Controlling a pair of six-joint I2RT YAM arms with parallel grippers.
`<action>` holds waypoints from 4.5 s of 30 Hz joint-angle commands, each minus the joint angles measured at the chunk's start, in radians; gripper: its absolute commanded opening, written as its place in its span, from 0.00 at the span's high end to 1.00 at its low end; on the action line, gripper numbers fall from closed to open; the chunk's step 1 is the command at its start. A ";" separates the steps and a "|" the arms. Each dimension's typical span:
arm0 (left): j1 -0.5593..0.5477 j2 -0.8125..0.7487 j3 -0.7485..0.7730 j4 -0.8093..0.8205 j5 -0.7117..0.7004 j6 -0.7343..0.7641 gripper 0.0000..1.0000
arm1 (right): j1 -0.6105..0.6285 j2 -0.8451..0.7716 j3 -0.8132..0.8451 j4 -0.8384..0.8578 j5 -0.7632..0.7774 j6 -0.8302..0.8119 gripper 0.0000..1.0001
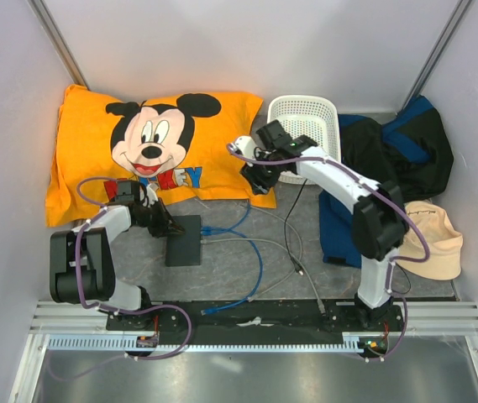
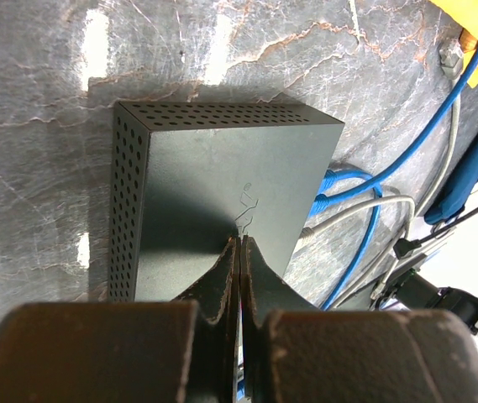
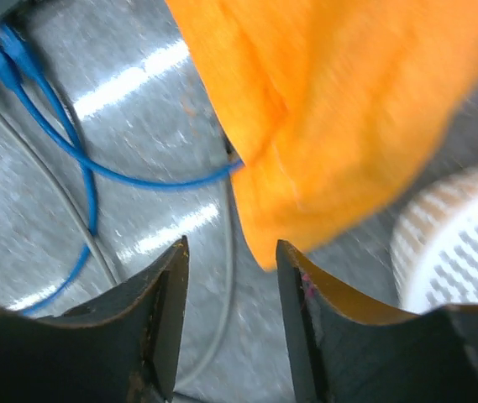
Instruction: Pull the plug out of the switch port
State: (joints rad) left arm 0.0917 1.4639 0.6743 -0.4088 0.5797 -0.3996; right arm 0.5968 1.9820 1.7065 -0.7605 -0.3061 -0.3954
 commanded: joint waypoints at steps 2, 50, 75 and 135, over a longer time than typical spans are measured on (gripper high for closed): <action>-0.012 0.062 -0.021 0.008 -0.167 0.064 0.98 | -0.051 -0.100 -0.191 0.001 0.122 -0.077 0.50; -0.013 0.039 -0.032 0.005 -0.175 0.077 0.97 | -0.083 -0.150 -0.418 0.058 0.101 -0.071 1.00; -0.023 0.079 -0.016 0.007 -0.170 0.087 0.98 | -0.695 -0.658 -0.654 0.059 0.354 -0.039 1.00; -0.021 0.046 -0.027 0.002 -0.187 0.087 0.97 | 0.126 0.580 0.285 0.245 -0.715 0.457 0.50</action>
State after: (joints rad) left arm 0.0704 1.4734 0.6815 -0.4026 0.5846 -0.3923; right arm 0.7155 2.5195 1.9942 -0.5167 -1.0031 0.0677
